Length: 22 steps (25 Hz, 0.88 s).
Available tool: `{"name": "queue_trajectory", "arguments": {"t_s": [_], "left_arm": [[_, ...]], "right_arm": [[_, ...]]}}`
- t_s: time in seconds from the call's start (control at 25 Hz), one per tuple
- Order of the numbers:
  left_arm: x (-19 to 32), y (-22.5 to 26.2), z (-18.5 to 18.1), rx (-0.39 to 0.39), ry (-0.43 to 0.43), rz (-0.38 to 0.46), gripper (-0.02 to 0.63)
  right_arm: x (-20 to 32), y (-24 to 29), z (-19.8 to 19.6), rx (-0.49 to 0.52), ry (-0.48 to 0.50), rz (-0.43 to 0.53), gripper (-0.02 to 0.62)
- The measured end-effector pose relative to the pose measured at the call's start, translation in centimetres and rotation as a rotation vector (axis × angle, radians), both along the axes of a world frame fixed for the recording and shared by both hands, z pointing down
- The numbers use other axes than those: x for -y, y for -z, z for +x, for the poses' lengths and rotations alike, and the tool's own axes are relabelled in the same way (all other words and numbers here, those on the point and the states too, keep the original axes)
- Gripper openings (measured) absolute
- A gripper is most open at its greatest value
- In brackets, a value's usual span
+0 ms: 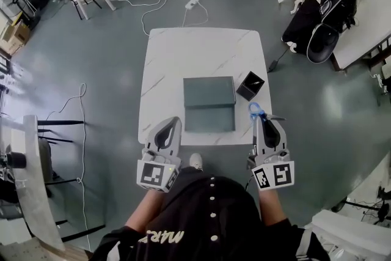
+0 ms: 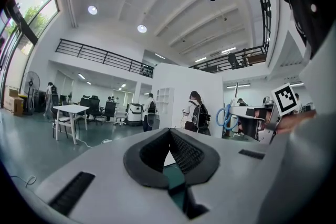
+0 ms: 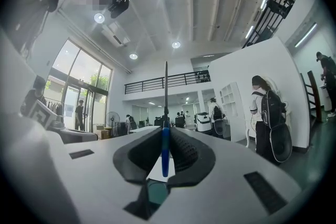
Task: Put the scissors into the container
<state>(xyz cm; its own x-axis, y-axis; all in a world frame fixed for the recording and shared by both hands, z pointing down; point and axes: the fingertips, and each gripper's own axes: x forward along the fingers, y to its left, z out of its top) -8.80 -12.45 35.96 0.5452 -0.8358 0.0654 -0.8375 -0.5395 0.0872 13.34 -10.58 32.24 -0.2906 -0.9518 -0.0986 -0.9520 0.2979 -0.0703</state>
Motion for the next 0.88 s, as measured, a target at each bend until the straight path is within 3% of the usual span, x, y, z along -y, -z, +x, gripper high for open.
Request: {"name": "queue_trajectory", "arguments": {"t_s": [0.6,0.88], "left_arm": [[6.2,0.6,-0.8,0.019,-0.028,0.009,0.026],[6.4,-1.1,0.7,0.016,-0.031,-0.04,0.026]], "right_arm": [[5.7,-1.0,-0.7,0.019,-0.016,-0.024,0.052],[6.3,-2.3,0.1,0.013,0.005,-0.07,0.052]]}}
